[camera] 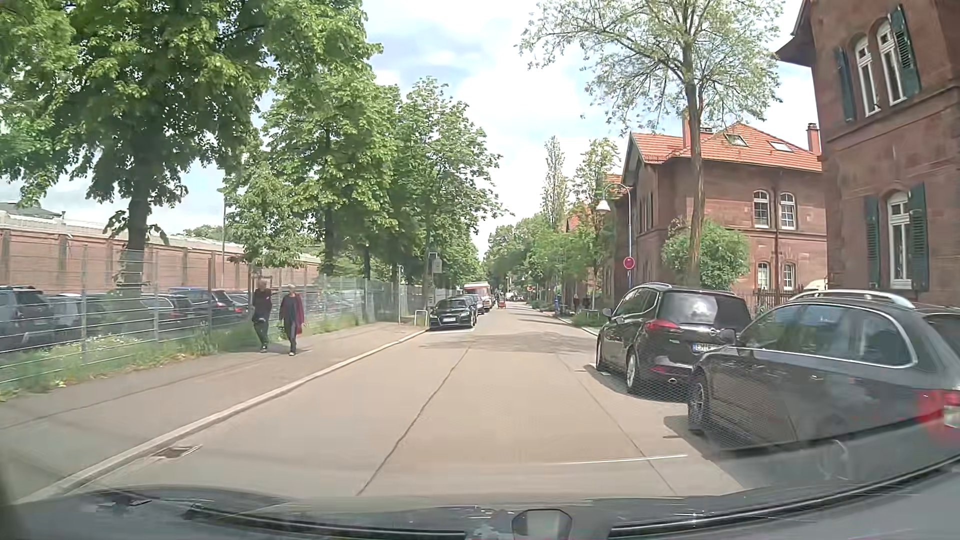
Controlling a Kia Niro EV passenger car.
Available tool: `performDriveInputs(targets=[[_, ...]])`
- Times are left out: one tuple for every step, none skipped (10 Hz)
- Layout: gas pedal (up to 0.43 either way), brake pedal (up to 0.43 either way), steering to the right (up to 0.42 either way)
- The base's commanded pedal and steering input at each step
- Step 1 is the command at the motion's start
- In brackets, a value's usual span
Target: Follow the waypoints while adhering to traffic rules and regulations
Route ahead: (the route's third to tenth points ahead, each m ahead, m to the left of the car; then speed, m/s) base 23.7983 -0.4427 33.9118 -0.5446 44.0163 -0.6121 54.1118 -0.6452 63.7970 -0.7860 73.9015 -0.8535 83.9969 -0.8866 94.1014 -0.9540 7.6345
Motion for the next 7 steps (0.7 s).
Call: performDriveInputs(targets=[[0.000, 0.000, 0.000], [0.000, 0.000, 0.000], [0.000, 0.000, 0.000], [0.000, 0.000, 0.001], [0.000, 0.000, 0.004], [0.000, 0.000, 0.006], [0.000, 0.000, 0.010]])
